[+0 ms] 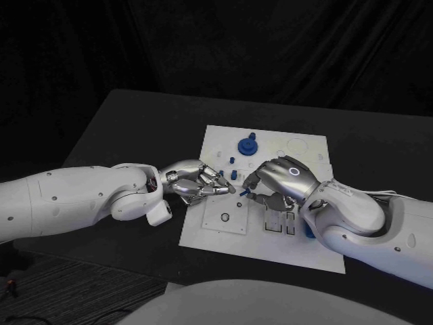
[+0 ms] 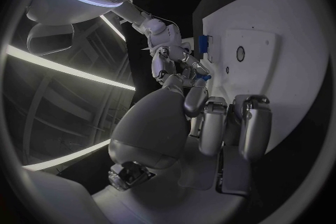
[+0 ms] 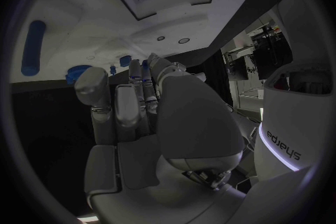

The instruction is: Assemble the parts on the task board

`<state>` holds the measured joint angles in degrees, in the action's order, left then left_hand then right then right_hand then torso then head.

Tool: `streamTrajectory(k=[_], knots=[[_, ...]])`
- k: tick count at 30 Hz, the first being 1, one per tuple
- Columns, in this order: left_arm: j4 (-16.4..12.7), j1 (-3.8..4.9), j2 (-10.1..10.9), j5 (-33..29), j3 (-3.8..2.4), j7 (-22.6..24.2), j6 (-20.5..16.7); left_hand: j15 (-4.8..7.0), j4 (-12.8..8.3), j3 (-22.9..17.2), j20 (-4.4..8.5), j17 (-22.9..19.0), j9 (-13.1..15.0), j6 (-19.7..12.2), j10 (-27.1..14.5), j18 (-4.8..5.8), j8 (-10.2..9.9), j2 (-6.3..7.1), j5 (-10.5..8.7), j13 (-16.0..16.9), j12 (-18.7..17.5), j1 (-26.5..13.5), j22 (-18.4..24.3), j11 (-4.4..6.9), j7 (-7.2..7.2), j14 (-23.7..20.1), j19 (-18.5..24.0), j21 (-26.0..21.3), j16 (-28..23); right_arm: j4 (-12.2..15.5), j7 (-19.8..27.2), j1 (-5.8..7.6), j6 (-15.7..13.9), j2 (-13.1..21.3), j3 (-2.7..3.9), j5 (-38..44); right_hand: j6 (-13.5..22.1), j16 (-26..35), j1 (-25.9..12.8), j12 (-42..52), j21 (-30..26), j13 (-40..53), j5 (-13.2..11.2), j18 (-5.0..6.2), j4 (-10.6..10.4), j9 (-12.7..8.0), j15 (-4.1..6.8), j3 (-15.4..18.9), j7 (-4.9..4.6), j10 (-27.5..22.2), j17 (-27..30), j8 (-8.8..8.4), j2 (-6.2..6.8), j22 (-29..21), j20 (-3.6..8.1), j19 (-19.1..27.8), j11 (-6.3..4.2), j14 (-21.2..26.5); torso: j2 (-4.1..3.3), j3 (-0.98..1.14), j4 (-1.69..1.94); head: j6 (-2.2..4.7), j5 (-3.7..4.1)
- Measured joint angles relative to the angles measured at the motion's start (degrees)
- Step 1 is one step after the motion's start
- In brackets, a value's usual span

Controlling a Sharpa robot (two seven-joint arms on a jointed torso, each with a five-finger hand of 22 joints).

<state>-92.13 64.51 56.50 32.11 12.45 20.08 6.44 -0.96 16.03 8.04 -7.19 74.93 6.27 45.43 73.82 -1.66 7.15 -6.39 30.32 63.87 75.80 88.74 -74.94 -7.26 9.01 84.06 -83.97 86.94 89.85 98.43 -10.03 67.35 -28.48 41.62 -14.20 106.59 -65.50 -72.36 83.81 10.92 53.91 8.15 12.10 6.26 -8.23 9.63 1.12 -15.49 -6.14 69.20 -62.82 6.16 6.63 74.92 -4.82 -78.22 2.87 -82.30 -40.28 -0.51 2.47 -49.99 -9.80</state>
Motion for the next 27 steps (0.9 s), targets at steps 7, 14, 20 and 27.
streamTrajectory(k=[7, 14, 20, 27], knots=[[0.2, -0.47, -0.5, 0.2, 0.0, -1.3, 1.1, -0.43, -0.3, -0.3, -0.42, 0.0, -0.2, -0.7, 0.3, 0.0, -0.7, 0.43, 0.17, 0.0, 0.0, 0.4, 0.0, -0.31, 0.73, 0.0, 0.4, -0.2, 0.0, 0.0, 0.1, -0.03, 0.0, -0.1, 0.0, 0.0, 0.0, 0.0, -0.2, 0.0, 0.0, 0.0, 0.0, 0.0, -0.2, 0.0, 0.0, 0.2, 0.0, 0.0, 0.1, 0.0, 0.17, 0.0, 0.0, 0.0, 0.0, 0.0, 0.01, -0.01, 0.01, 0.0, -0.04], [0.6, -0.72, -0.9, 0.3, -0.02, -2.0, 1.7, -0.84, -0.5, -0.5, -0.8, 0.0, -0.3, -1.4, 0.7, -0.01, -1.2, 0.43, 0.36, 0.0, 0.0, 0.4, 0.0, -0.66, 0.82, 0.0, 0.8, -0.5, 0.0, 0.1, 0.2, -0.05, 0.0, -0.2, 0.0, 0.0, 0.0, 0.0, -0.2, 0.0, 0.0, 0.0, 0.0, 0.0, -0.2, 0.0, 0.0, 0.2, 0.0, 0.0, 0.1, 0.0, 0.23, 0.0, 0.0, 0.0, 0.0, 0.0, 0.03, -0.02, 0.03, 0.0, 0.02], [0.7, -0.83, -1.0, 0.3, -0.02, -2.1, 1.9, -0.95, -0.5, -0.5, -0.8, 0.0, -0.3, -1.4, 0.9, 0.0, -1.2, 0.43, 0.36, 0.0, 0.0, 0.4, 0.0, -0.73, 0.82, 0.1, 0.8, -0.5, 0.0, 0.1, 0.4, -0.17, 0.0, -0.5, 0.0, 0.0, 0.0, 0.0, -0.2, 0.0, 0.0, 0.0, -0.2, 0.0, -0.2, 0.0, 0.0, 0.2, 0.0, 0.0, 0.1, 0.0, 0.23, 0.0, 0.0, 0.0, 0.0, 0.0, 0.03, -0.02, 0.04, 0.0, 0.05], [0.6, -0.87, -1.0, 0.3, -0.02, -2.2, 2.0, -1.03, -0.6, -1.0, -1.0, 0.0, -0.1, -1.1, 1.1, -0.01, -1.2, 0.59, 0.36, 0.0, 0.0, 0.6, 0.0, -0.72, 0.74, 0.0, 1.0, -0.5, 0.0, -0.1, 0.6, -0.56, 0.2, -0.8, 0.0, 0.0, 0.0, 0.1, -0.2, 0.0, 0.0, 0.0, -0.2, 0.0, -0.2, 0.0, 0.0, 0.2, 0.0, 0.0, 0.1, 0.0, 0.24, 0.0, 0.0, 0.0, 0.0, 0.0, 0.02, -0.02, 0.02, 0.0, -0.13]])
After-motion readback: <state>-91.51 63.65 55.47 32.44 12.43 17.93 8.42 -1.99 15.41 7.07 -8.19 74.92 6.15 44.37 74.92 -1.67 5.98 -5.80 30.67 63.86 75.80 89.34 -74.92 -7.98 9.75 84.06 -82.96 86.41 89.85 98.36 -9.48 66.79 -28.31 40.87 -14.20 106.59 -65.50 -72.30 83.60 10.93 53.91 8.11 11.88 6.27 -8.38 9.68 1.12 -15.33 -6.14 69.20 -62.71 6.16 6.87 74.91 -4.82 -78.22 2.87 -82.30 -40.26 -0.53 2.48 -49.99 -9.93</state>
